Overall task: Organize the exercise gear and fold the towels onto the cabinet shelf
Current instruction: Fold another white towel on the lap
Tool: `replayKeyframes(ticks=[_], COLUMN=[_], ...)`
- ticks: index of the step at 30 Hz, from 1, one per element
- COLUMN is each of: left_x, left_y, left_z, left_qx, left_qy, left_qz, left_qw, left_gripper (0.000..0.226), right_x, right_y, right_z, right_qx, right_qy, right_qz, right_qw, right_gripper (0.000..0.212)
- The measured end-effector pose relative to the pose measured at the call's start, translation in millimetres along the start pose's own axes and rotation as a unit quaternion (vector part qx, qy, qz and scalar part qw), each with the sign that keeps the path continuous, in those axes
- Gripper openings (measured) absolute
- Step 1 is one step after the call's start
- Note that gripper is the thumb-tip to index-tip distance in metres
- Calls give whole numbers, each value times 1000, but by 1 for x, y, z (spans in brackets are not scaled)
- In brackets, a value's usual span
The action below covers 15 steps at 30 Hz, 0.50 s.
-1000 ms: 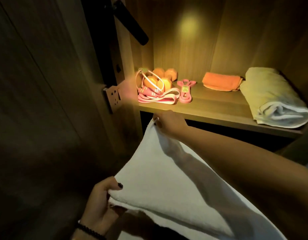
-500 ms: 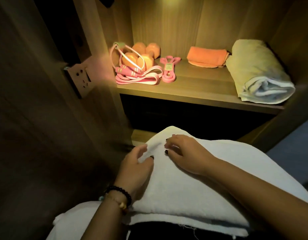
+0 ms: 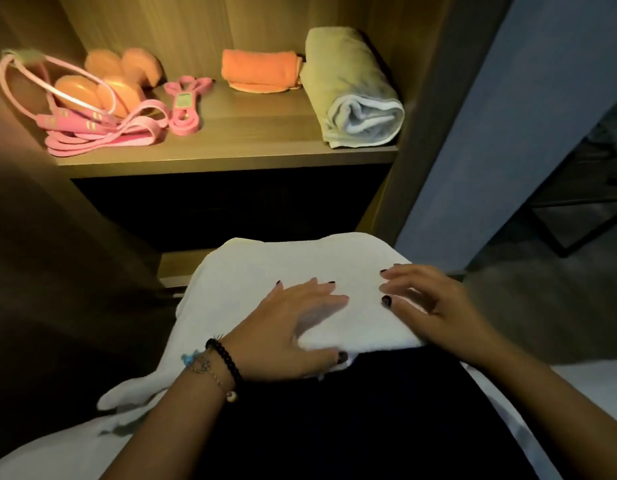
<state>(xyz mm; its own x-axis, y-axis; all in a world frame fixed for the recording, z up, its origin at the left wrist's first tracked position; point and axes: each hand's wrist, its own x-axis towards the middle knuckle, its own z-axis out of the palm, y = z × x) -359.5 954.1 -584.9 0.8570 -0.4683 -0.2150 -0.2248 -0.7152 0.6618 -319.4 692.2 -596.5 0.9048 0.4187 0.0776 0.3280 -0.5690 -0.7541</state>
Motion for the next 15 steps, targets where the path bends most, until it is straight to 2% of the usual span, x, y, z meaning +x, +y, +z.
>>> replayKeyframes(ticks=[2, 4, 8, 11, 13, 15], left_x=[4, 10, 18, 21, 22, 23], left_y=[10, 15, 20, 26, 27, 26], left_z=[0, 2, 15, 24, 27, 26], left_qx=[57, 140, 260, 309, 304, 268], left_qy=[-90, -134, -109, -89, -65, -21], left_qz=[-16, -42, -69, -86, -85, -78], left_qw=[994, 980, 957, 943, 947, 960], left_gripper=[82, 99, 108, 111, 102, 85], right_x=[-6, -6, 6, 11, 10, 6], right_y=[5, 6, 5, 0, -3, -5], right_z=[-2, -1, 11, 23, 28, 27], right_qx=[27, 42, 29, 50, 49, 33], right_qy=[16, 22, 67, 113, 119, 102], right_qz=[9, 25, 26, 26, 10, -15], right_qw=[999, 999, 997, 992, 992, 994], right_gripper=[25, 18, 14, 10, 11, 23])
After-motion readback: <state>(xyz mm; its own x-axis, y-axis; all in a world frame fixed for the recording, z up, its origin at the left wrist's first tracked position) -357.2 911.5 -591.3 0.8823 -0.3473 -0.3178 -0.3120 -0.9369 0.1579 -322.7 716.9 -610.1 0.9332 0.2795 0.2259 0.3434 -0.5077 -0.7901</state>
